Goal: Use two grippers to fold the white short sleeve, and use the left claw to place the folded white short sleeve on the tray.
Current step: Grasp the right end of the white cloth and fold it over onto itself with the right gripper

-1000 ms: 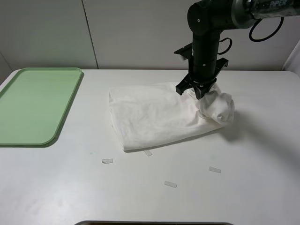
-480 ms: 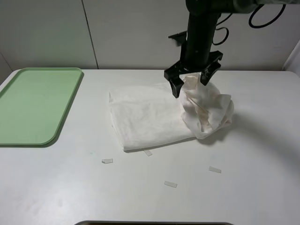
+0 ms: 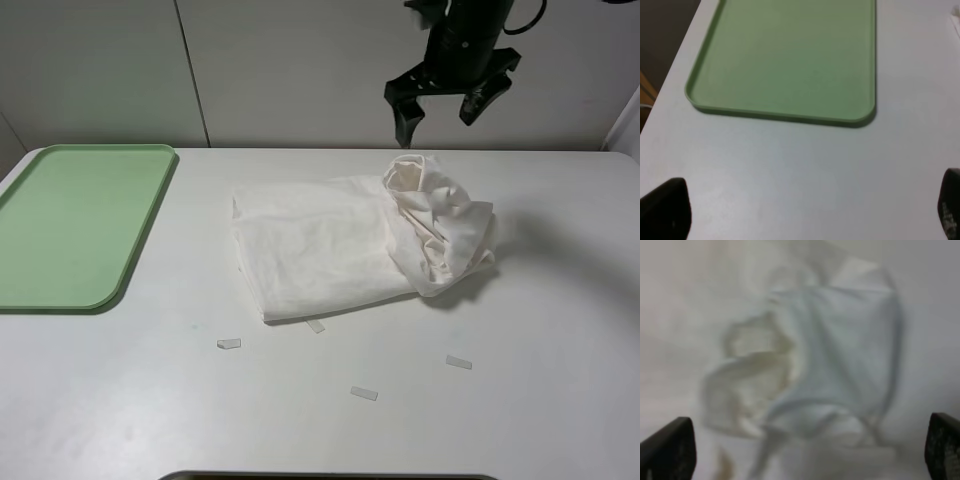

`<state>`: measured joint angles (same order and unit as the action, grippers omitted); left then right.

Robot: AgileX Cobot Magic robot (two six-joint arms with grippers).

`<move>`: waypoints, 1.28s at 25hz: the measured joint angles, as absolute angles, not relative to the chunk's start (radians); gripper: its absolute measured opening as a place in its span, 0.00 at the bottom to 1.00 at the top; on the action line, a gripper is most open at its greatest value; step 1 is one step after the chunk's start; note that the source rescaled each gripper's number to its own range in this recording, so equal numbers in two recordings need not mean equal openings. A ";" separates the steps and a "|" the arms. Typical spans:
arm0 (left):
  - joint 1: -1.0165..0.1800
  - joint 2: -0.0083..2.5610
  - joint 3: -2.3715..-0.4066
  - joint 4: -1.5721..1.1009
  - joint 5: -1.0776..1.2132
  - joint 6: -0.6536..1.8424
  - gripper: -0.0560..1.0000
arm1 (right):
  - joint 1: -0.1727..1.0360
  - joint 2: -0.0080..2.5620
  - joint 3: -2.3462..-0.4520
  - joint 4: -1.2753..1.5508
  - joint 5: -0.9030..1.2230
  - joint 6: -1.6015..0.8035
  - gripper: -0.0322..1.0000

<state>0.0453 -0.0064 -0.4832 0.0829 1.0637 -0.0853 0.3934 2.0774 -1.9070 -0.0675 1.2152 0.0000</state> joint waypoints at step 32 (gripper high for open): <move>0.045 -0.006 -0.483 0.083 1.064 -0.085 0.98 | 0.313 2.382 -1.889 -0.027 1.087 -0.089 1.00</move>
